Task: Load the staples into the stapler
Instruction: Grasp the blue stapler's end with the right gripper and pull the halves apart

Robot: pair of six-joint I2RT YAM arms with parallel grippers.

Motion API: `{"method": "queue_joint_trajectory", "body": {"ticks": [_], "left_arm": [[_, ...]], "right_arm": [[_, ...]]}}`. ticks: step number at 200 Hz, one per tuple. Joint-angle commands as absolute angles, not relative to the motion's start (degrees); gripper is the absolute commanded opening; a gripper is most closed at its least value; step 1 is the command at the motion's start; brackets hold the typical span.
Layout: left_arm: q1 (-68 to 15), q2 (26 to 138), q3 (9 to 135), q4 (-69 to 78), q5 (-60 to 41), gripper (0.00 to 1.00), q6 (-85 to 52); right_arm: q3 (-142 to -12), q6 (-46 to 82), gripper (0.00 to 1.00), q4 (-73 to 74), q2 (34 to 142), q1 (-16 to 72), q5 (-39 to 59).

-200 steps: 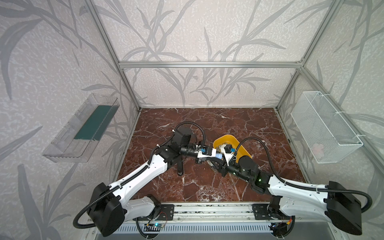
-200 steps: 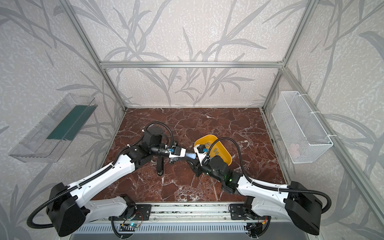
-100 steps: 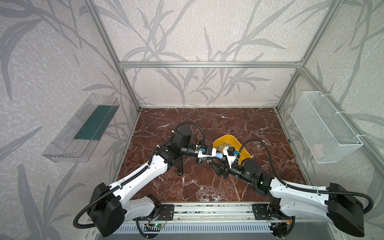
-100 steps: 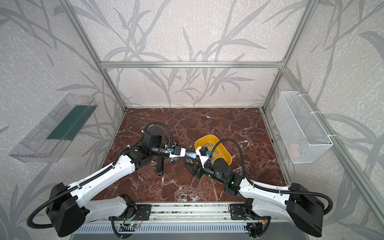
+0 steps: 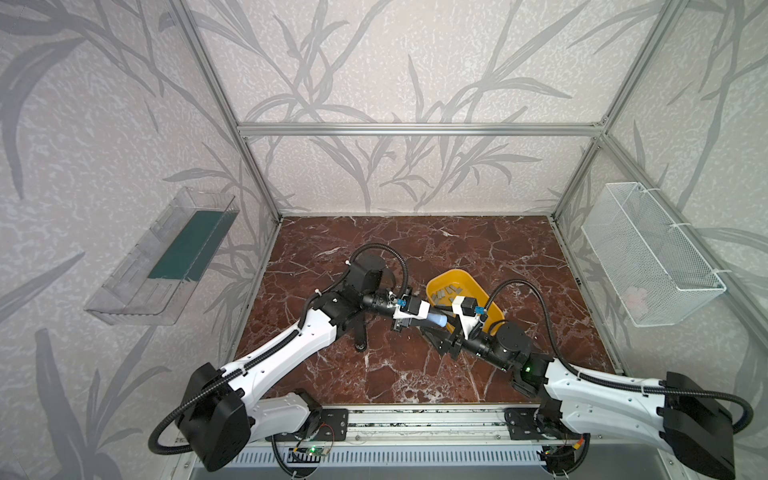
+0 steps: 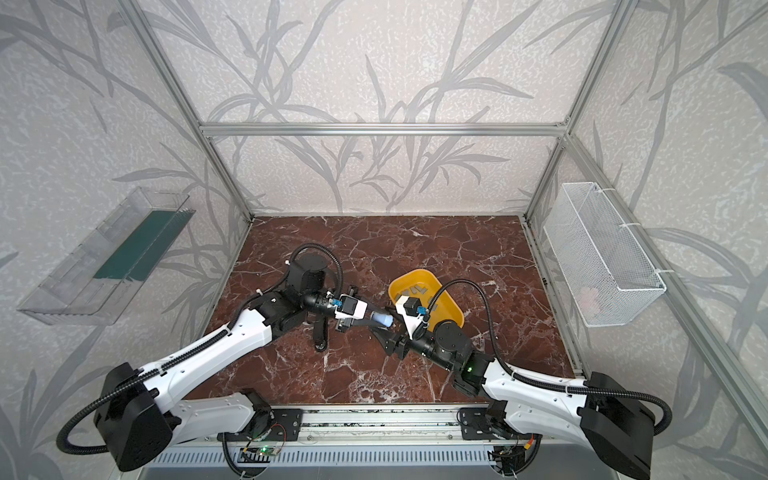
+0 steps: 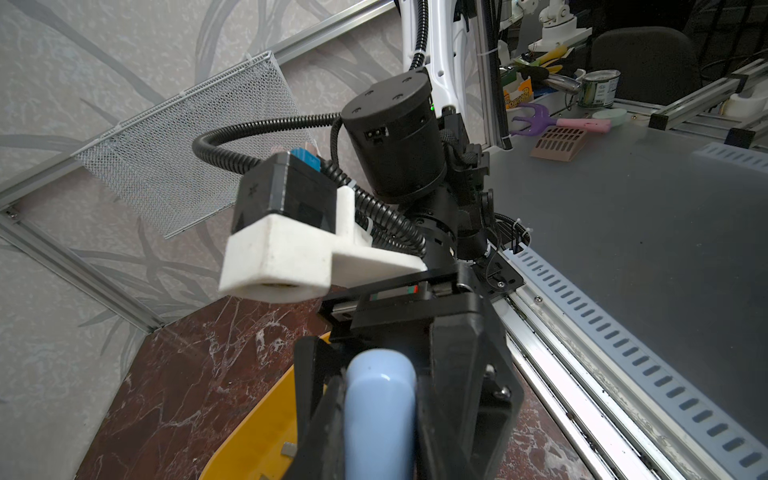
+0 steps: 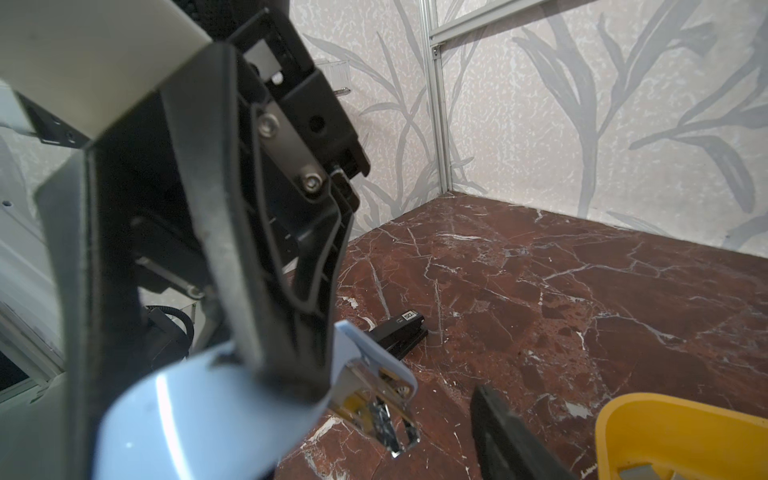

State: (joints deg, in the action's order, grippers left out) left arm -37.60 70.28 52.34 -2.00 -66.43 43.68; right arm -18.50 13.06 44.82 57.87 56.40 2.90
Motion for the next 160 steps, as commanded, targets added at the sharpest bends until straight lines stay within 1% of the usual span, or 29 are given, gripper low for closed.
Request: {"method": "queue_joint_trajectory", "body": {"ticks": [1,26,34,53,57,70,80,87,102,117,160], "left_arm": [[-37.9,70.8,51.8,-0.5,-69.9,0.00,42.9],[-38.2,71.0,51.6,0.3,-70.3,0.00,42.2],[-38.4,71.0,51.7,0.3,-70.4,0.00,42.2],[-38.5,70.9,51.5,0.5,-70.1,0.00,42.3],[-38.5,70.8,51.5,0.5,-70.0,0.00,42.3],[-38.5,70.4,51.3,0.4,-69.6,0.00,42.6],[-38.4,70.4,51.2,0.5,-69.5,0.00,42.7],[-38.5,70.4,51.2,0.6,-69.6,0.00,42.7],[-38.5,70.8,51.3,0.5,-70.0,0.00,42.5],[-38.5,71.1,51.5,0.5,-70.7,0.00,42.3],[-38.5,71.4,51.4,0.9,-71.1,0.00,42.0]], "right_arm": [[-17.8,10.9,0.74,48.4,57.1,56.4,4.1],[-19.2,10.4,0.73,48.5,58.2,56.4,6.8],[-19.8,10.4,0.71,48.5,58.8,56.4,7.7],[-20.5,9.9,0.60,48.3,59.3,56.4,9.6],[-20.5,9.9,0.56,48.2,59.3,56.4,9.5],[-20.2,9.9,0.47,48.6,59.3,56.4,9.2],[-20.0,10.0,0.42,48.9,59.2,56.4,9.2],[-20.1,9.8,0.40,49.0,59.2,56.4,9.4],[-19.9,9.6,0.41,49.3,58.9,56.3,9.7],[-19.9,9.5,0.45,49.2,58.2,56.4,9.8],[-19.2,9.3,0.49,49.1,56.0,56.4,9.4]]}}
